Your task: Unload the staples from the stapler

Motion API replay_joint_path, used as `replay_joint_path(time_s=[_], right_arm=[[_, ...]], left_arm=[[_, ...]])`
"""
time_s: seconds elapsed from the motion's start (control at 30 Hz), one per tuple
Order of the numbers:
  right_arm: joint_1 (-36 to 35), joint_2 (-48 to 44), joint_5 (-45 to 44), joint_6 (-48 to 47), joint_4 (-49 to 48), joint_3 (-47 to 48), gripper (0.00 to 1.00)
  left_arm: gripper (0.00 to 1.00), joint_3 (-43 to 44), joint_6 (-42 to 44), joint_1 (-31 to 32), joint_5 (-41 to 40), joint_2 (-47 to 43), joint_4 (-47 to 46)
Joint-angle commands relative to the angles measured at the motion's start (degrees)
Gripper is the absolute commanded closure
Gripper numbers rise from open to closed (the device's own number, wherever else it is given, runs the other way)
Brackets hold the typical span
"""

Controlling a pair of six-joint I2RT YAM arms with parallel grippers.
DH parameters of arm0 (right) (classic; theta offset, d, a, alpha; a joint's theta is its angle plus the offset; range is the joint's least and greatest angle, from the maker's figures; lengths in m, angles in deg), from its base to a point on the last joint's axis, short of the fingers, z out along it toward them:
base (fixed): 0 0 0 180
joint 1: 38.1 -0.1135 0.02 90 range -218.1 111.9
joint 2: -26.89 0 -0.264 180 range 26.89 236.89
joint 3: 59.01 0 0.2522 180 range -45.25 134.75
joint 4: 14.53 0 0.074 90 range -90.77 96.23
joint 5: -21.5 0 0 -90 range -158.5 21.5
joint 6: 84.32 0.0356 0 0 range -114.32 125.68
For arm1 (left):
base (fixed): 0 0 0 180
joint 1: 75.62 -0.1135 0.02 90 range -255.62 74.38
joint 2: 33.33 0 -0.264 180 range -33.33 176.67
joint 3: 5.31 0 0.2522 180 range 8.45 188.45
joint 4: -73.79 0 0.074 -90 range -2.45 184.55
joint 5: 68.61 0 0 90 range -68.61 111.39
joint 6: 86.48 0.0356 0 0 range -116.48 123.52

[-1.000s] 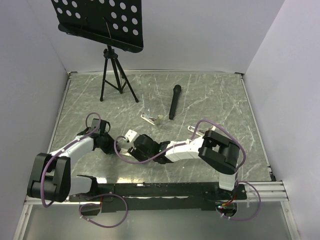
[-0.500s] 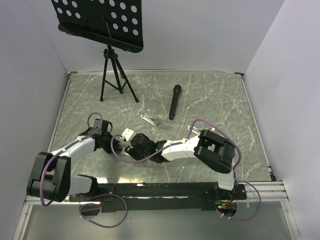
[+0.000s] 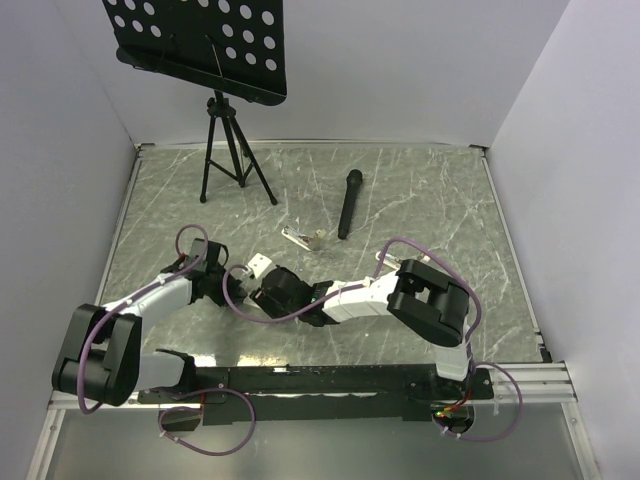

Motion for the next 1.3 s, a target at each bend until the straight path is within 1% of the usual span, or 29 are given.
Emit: replay_joint_path(time_s=[0.0,0.07,0.13,0.17,0.2,0.27,0.3,0.33,0.4,0.43,0.47,0.53,0.6,0.63,0.67,0.7,0.73,0.77,0.83,0.87,0.9,0.93,1.17,1.27], right_arm=[[1.55,2.52,-6.95,1.64,-2.36,0.31,0.38],[1.55,1.74,-6.69,1.99,-2.28,-0.48,0.38],[1.55,-0.36,-6.6,2.52,-1.93,-1.96,0.38],[1.55,-1.33,-6.6,2.87,-1.66,-2.67,0.38],[1.55,-2.47,-6.51,3.48,-1.31,-3.46,0.38],[1.55,-6.25,-5.64,4.45,-1.05,-6.19,0.38],[1.55,-7.48,-5.37,5.23,-1.13,-7.07,0.37],[1.55,-9.58,-5.02,5.59,-1.22,-8.81,0.37],[1.37,-12.4,-4.41,7.43,-1.83,-11.54,0.37],[1.46,-13.46,-4.23,8.05,-2.27,-12.51,0.37],[1.46,-14.43,-4.05,9.36,-2.8,-13.39,0.37],[1.46,-17.33,-3.79,10.34,-3.33,-15.77,0.37],[1.46,-20.13,-3.7,11.57,-3.24,-17.52,0.37],[1.46,-21.02,-3.88,11.83,-3.15,-17.97,0.37],[1.55,-21.99,-3.96,12.53,-3.07,-18.41,0.37],[1.46,-23.65,-4.23,12.71,-2.72,-19.19,0.36],[1.46,-24.54,-4.84,12.97,-2.37,-19.46,0.36],[1.46,-25.33,-5.54,13.67,-1.93,-19.73,0.35],[1.46,-27.35,-6.51,14.47,-0.52,-20.26,0.29],[1.55,-28.05,-6.95,15.17,-0.43,-20.61,0.24],[1.46,-29.37,-7.56,15.52,-0.26,-21.48,0.06],[1.46,-30.08,-8.09,15.79,-0.51,-22.01,0.0],[1.46,-38.77,-13.37,20.27,-1.83,-29.65,0.0],[1.46,-41.41,-14.51,20.62,-2.54,-31.85,0.0]], left_arm=[[0.87,-2.06,-0.96,1.85,2.39,-0.28,5.09],[0.85,-0.57,-0.52,1.85,1.42,-0.46,6.06],[0.82,1.1,0.09,1.85,-1.39,-0.72,8.78],[0.78,3.11,0.79,1.85,-2.7,-0.98,10.09],[0.76,4.26,1.06,1.85,-5.85,-1.25,12.28],[0.71,7.25,2.55,1.85,-7.63,-2.3,14.14],[0.7,8.05,2.9,1.93,-11.29,-2.65,15.89],[0.68,9.62,4.21,1.93,-12.55,-3.0,16.43],[0.61,10.95,6.06,2.37,-15.79,-3.88,17.92],[0.55,12.26,8.25,2.72,-17.03,-4.32,18.36],[0.51,12.88,9.4,3.16,-17.83,-4.5,18.8],[0.44,14.29,13.95,4.65,-17.66,-4.94,19.25],[0.39,14.99,16.34,6.32,-15.91,-5.47,18.99],[0.28,15.35,17.66,7.02,-14.33,-6.08,18.2],[0.24,15.35,18.46,8.68,-13.45,-6.34,17.67],[0.22,15.44,19.86,9.57,-13.09,-6.35,17.23],[0.2,15.96,20.22,10.36,-14.13,-5.82,17.66],[0.19,16.31,20.83,12.46,-14.75,-5.21,18.19],[0.18,17.28,22.77,14.4,-15.98,-2.67,18.89],[0.18,17.63,23.21,16.15,-16.25,-1.87,19.77],[0.18,17.98,23.82,16.95,-16.51,-0.99,19.95],[0.18,18.25,24.17,17.57,-16.69,0.23,20.04],[0.2,17.81,28.83,20.3,-11.95,3.49,15.74],[0.2,17.81,29.97,20.65,-12.3,4.64,14.94]])
